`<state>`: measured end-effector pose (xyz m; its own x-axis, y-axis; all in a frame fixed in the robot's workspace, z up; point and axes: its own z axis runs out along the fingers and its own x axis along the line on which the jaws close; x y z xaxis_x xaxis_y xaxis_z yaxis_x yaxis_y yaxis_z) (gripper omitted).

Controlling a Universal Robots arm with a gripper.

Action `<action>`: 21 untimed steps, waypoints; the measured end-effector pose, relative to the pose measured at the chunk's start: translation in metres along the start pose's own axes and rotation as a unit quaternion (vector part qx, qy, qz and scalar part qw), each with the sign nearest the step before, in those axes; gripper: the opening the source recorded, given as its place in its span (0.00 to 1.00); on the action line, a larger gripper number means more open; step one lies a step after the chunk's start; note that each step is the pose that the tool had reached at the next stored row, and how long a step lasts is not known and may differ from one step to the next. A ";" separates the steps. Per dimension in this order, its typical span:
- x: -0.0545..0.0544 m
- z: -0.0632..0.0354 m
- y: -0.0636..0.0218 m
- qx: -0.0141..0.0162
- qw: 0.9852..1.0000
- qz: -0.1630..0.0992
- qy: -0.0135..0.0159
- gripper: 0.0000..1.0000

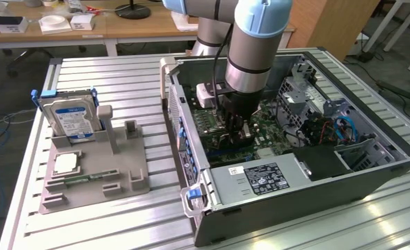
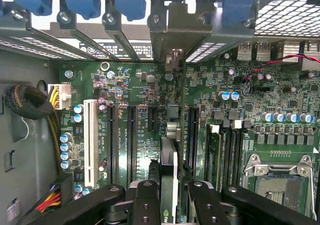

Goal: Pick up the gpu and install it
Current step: 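Insert the gpu into the slot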

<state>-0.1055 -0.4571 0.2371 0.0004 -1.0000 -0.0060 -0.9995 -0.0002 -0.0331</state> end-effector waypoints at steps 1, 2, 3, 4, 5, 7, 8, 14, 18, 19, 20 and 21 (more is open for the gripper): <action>0.000 0.0001 0.0000 0.000 1.000 0.000 0.000 0.27; 0.000 0.0002 0.0003 0.000 1.000 0.000 0.000 0.27; 0.000 0.0002 0.0003 0.000 1.000 0.000 0.000 0.27; 0.000 0.0002 0.0003 0.000 1.000 0.000 0.000 0.27; 0.000 0.0002 0.0003 0.000 1.000 0.000 0.000 0.27; 0.000 0.0003 0.0003 0.000 1.000 0.000 0.000 0.27; 0.000 0.0003 0.0004 0.000 1.000 0.000 0.000 0.27; 0.000 0.0043 0.0006 0.000 1.000 0.000 0.000 0.27; 0.000 0.0042 0.0006 0.000 1.000 0.000 0.000 0.27; 0.000 0.0042 0.0006 0.000 1.000 0.000 0.000 0.27; 0.000 0.0043 0.0006 0.000 1.000 0.000 0.000 0.27; 0.000 0.0042 0.0006 0.000 1.000 0.000 0.000 0.27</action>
<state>-0.1060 -0.4571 0.2329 0.0004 -1.0000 -0.0061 -0.9994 -0.0002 -0.0334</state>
